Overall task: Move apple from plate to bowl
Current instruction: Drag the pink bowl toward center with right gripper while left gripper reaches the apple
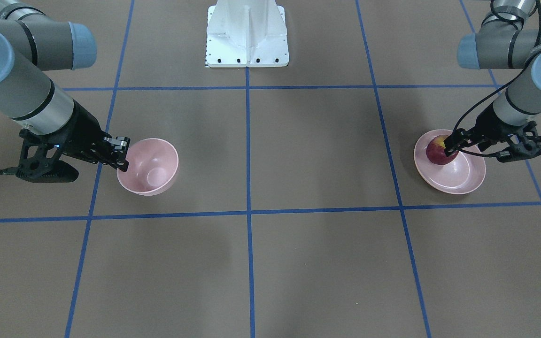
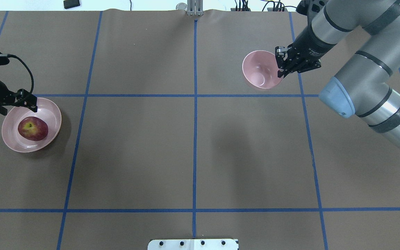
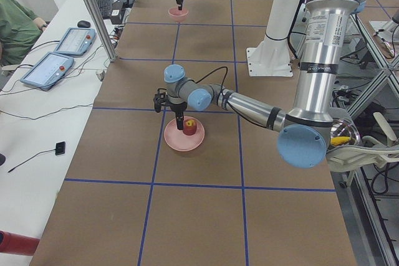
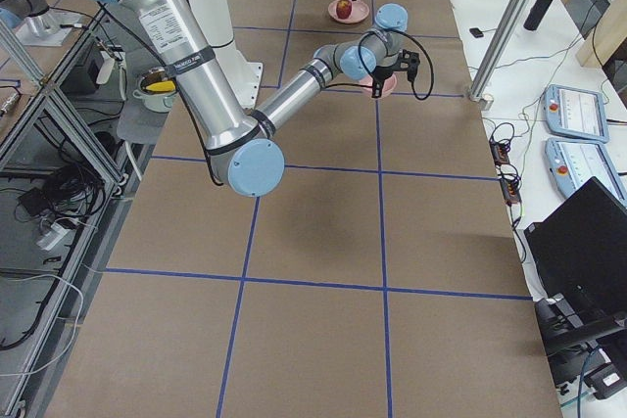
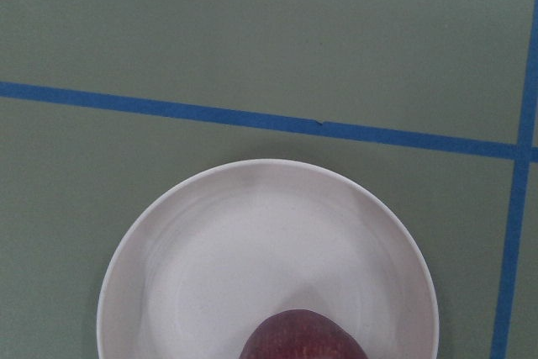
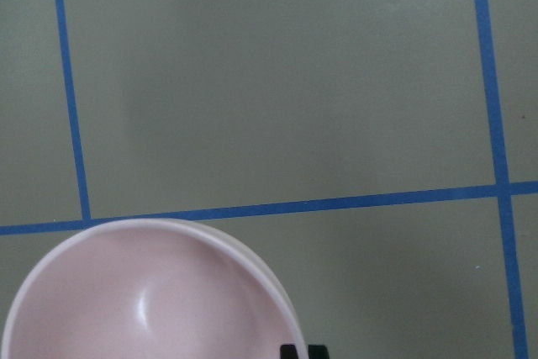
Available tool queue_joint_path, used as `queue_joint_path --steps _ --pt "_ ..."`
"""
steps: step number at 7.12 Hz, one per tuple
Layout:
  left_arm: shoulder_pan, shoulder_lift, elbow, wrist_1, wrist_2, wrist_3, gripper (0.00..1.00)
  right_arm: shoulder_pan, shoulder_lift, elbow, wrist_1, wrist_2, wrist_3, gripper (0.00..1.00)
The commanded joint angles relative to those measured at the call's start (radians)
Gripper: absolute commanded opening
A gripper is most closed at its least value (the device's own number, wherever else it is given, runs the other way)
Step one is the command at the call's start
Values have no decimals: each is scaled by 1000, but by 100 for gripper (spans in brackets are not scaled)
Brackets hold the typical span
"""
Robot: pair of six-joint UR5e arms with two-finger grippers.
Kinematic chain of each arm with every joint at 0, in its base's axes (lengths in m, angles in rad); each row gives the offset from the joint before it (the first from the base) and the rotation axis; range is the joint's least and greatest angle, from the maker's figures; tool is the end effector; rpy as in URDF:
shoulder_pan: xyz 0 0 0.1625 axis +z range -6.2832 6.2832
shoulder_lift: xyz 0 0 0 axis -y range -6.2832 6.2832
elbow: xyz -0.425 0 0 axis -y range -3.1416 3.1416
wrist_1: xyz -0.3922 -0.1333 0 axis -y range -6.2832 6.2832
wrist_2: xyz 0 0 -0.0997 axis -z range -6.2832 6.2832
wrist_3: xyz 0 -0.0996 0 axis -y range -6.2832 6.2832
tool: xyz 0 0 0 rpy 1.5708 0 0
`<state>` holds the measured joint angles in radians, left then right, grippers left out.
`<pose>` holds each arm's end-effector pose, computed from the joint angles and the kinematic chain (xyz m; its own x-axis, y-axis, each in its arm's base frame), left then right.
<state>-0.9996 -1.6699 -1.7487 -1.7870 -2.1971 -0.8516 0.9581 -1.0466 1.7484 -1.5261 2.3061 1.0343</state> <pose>0.2318 -0.4993 0.5020 0.7084 -0.1151 -0.6963 0.0862 0.9933 -0.0765 -0.3111 -0.5582 0.2638 0.5391 0.1077 0.8354 -0.0806 0.9938 -0.0761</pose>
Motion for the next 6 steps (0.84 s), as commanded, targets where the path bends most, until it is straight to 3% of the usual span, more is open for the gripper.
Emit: queue_joint_path --steps 1,6 --pt "38 1 12 0 14 -4 98 -22 4 11 0 -8 6 0" --pt "65 -1 130 -130 16 -7 98 -116 43 19 1 -86 104 0"
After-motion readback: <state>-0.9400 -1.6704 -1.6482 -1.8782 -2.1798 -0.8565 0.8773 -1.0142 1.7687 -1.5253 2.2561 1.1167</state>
